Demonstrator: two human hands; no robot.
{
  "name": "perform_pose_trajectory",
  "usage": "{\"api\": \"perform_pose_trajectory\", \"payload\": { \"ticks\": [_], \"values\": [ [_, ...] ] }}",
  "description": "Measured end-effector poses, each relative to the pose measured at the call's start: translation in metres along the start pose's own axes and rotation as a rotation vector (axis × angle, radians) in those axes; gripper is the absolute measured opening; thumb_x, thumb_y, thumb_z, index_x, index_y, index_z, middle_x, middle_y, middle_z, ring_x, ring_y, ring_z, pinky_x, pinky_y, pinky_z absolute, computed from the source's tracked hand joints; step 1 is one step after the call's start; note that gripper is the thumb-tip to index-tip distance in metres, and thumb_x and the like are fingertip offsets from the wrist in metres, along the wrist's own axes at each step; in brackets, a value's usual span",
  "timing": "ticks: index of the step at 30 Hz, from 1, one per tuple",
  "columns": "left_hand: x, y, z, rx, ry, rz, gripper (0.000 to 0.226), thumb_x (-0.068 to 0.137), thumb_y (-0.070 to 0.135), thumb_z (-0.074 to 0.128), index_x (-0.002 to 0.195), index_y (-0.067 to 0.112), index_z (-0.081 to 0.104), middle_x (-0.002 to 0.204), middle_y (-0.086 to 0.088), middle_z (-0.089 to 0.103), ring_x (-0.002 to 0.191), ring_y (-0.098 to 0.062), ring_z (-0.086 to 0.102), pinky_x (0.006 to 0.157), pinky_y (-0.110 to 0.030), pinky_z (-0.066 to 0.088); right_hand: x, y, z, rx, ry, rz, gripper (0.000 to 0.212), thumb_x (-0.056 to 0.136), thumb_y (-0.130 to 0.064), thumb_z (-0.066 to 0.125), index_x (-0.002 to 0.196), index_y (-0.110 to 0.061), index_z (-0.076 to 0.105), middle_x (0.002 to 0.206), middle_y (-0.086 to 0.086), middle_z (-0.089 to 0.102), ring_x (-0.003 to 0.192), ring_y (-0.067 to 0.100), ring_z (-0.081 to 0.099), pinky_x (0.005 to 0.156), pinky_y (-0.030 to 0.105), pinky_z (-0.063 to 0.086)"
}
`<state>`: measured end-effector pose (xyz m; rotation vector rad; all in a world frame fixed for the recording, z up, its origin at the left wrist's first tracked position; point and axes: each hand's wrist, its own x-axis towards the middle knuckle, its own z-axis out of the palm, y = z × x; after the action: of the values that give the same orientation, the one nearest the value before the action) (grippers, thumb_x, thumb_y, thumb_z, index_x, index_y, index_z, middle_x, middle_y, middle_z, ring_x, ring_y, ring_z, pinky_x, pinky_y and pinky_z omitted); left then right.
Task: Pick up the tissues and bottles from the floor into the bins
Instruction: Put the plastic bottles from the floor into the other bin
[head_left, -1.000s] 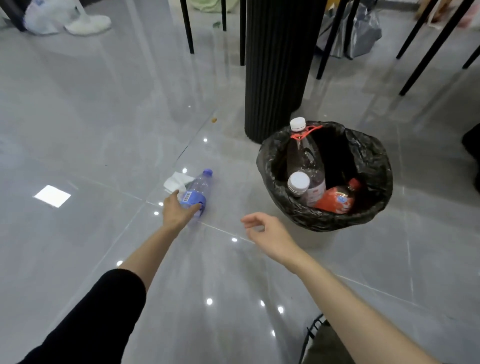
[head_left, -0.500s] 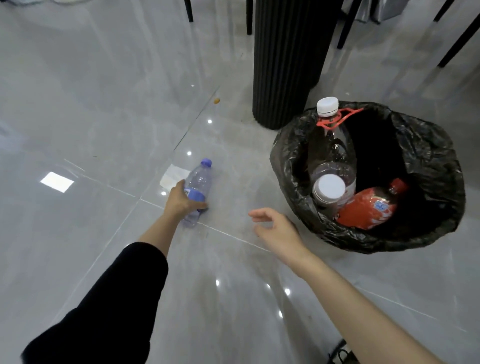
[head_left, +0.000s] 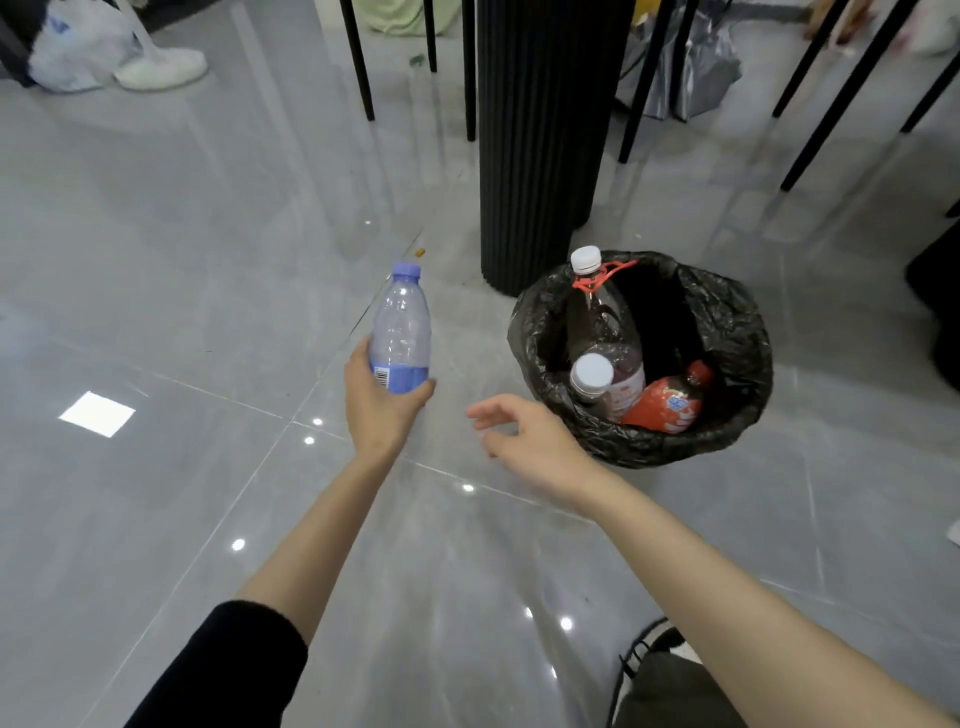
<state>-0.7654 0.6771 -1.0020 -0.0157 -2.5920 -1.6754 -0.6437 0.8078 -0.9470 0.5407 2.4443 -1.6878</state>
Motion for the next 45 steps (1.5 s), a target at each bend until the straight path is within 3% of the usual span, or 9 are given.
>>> {"api": "perform_pose_trajectory", "payload": {
  "ticks": [4, 10, 16, 21, 28, 34, 38, 41, 45],
  "values": [
    [-0.021, 0.068, -0.002, -0.052, 0.031, 0.189, 0.085, 0.064, 0.025, 0.081, 0.137, 0.026, 0.038, 0.132, 0.009, 0.047, 0.116, -0.007, 0.049, 0.09, -0.02, 0.04, -0.034, -0.027, -0.037, -0.014, 0.065, -0.114, 0.033, 0.088, -0.001, 0.05, 0.111, -0.019, 0.064, 0.104, -0.005, 0.064, 0.089, 0.004, 0.057, 0.086, 0.023, 0.048],
    [-0.06, 0.169, 0.017, -0.186, -0.05, 0.398, 0.088, 0.067, 0.022, 0.08, 0.141, 0.026, 0.033, 0.128, 0.018, 0.039, 0.108, 0.014, 0.036, 0.078, 0.01, 0.027, -0.088, -0.05, -0.11, -0.05, 0.297, -0.196, 0.031, 0.087, -0.004, 0.053, 0.106, -0.023, 0.067, 0.1, -0.01, 0.067, 0.088, 0.001, 0.06, 0.081, 0.016, 0.048],
    [-0.124, 0.249, 0.06, -0.281, -0.228, 0.527, 0.085, 0.069, 0.016, 0.08, 0.14, 0.024, 0.035, 0.132, 0.013, 0.04, 0.103, 0.027, 0.035, 0.079, 0.01, 0.026, -0.156, -0.046, -0.191, -0.01, 0.562, -0.202, 0.033, 0.085, 0.002, 0.051, 0.101, -0.024, 0.064, 0.102, 0.001, 0.07, 0.085, 0.015, 0.065, 0.09, 0.039, 0.053],
    [-0.201, 0.311, 0.105, -0.338, -0.424, 0.633, 0.088, 0.069, 0.019, 0.079, 0.142, 0.029, 0.032, 0.131, 0.019, 0.039, 0.109, 0.016, 0.037, 0.081, 0.008, 0.029, -0.226, -0.027, -0.258, 0.048, 0.805, -0.196, 0.026, 0.086, -0.011, 0.057, 0.104, -0.028, 0.063, 0.104, -0.005, 0.067, 0.096, 0.02, 0.065, 0.094, 0.046, 0.05],
    [-0.32, 0.376, 0.163, -0.346, -0.725, 0.786, 0.085, 0.066, 0.03, 0.078, 0.139, 0.035, 0.035, 0.136, 0.017, 0.043, 0.12, 0.003, 0.045, 0.094, -0.024, 0.044, -0.324, -0.007, -0.32, 0.162, 0.994, -0.144, 0.035, 0.084, -0.036, 0.065, 0.115, -0.03, 0.05, 0.11, -0.015, 0.059, 0.101, 0.013, 0.061, 0.093, 0.044, 0.052],
    [-0.424, 0.412, 0.193, -0.315, -0.907, 0.923, 0.073, 0.063, 0.031, 0.076, 0.127, 0.042, 0.041, 0.127, 0.017, 0.047, 0.105, 0.007, 0.048, 0.083, -0.022, 0.048, -0.407, 0.018, -0.364, 0.362, 1.181, -0.102, 0.071, 0.07, -0.05, 0.074, 0.127, -0.018, 0.049, 0.118, -0.006, 0.061, 0.109, 0.012, 0.062, 0.097, 0.04, 0.05],
    [-0.485, 0.433, 0.212, -0.301, -1.062, 0.984, 0.07, 0.059, 0.037, 0.081, 0.12, 0.036, 0.047, 0.117, 0.014, 0.053, 0.106, 0.0, 0.052, 0.083, -0.027, 0.052, -0.46, 0.031, -0.391, 0.43, 1.299, -0.058, 0.054, 0.066, -0.045, 0.077, 0.108, -0.017, 0.059, 0.104, -0.002, 0.069, 0.096, 0.014, 0.067, 0.087, 0.035, 0.055],
    [-0.509, 0.441, 0.226, -0.233, -1.155, 1.016, 0.086, 0.056, 0.046, 0.084, 0.129, 0.026, 0.044, 0.124, 0.007, 0.052, 0.116, -0.008, 0.049, 0.097, -0.031, 0.047, -0.494, 0.045, -0.409, 0.41, 1.364, 0.005, 0.086, 0.044, -0.061, 0.074, 0.116, -0.017, 0.057, 0.108, -0.001, 0.069, 0.096, 0.016, 0.068, 0.087, 0.04, 0.055],
    [-0.531, 0.439, 0.236, -0.094, -1.258, 1.086, 0.096, 0.069, 0.042, 0.08, 0.144, 0.014, 0.027, 0.142, -0.002, 0.036, 0.132, -0.011, 0.034, 0.096, -0.012, 0.024, -0.532, 0.076, -0.426, 0.42, 1.478, 0.111, 0.088, 0.041, -0.063, 0.072, 0.114, -0.016, 0.055, 0.108, 0.0, 0.066, 0.096, 0.019, 0.066, 0.089, 0.043, 0.054]
  ]
}}
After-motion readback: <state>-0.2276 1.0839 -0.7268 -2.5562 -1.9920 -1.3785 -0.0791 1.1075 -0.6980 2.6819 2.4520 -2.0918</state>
